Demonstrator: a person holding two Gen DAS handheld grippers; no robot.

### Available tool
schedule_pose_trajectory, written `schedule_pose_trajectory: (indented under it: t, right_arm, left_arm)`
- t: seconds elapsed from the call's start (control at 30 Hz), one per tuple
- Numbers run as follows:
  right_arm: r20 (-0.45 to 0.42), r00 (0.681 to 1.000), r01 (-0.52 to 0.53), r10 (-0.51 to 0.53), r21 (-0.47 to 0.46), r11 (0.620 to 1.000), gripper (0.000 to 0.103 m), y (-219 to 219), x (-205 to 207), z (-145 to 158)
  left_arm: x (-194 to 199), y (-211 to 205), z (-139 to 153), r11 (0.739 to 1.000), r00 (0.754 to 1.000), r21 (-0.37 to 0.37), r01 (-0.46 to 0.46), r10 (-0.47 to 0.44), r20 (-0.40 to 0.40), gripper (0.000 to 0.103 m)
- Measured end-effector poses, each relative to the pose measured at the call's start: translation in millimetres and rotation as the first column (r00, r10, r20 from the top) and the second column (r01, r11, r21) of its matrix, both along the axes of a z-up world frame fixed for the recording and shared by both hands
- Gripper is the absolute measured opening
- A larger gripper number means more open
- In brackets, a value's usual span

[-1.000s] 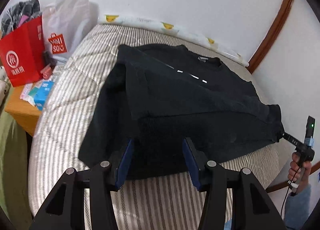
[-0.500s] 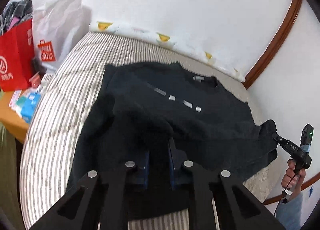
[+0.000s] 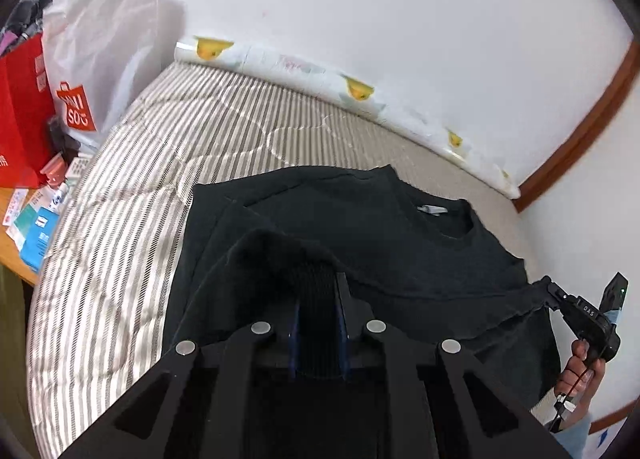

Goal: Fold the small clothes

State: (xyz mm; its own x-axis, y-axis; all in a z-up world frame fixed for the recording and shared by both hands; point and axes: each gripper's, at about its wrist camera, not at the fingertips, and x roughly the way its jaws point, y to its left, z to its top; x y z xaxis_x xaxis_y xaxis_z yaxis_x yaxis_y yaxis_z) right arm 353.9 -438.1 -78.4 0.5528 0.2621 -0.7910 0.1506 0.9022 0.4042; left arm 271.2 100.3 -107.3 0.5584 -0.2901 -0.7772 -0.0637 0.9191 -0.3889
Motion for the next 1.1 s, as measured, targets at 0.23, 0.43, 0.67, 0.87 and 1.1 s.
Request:
schedule_pose_trajectory:
  t: [0.23, 0.43, 0.67, 0.87, 1.1]
  right_arm:
    - [-0.010, 1.000, 0.018, -0.018, 0.018, 1.000, 0.018, -7, 15, -3]
    - [0.063, 0.992, -0.108, 0.112, -0.056, 0.993, 0.032, 14, -7, 23]
    - [0.055, 0.969, -0.233, 0.242, -0.132, 0.964, 0.033, 40, -41, 32]
    - [-0.033, 0.936, -0.352, 0.351, -0.167, 0.921, 0.033, 65, -59, 10]
    - [-0.096, 0.942, -0.333, 0.322, -0.124, 0.935, 0.033, 76, -42, -17]
  left_arm:
    - [13, 8, -9, 0.995, 0.998, -0.087, 0.038, -0.041, -0.036, 0.023]
    - [-3, 11, -2, 0.995, 0.998, -0.073, 0.068, -0.068, 0.002, 0.031]
    - [-26, 20, 7, 0.998, 0.998, -0.048, 0.050, -0.048, 0.045, 0.060]
    - [-49, -2, 3, 0.986, 0.987, 0.062, 0.154, -0.156, 0.025, 0.060]
    - [-47, -43, -13, 0.928, 0.973, 0.294, 0.230, -0.228, -0.042, 0.060]
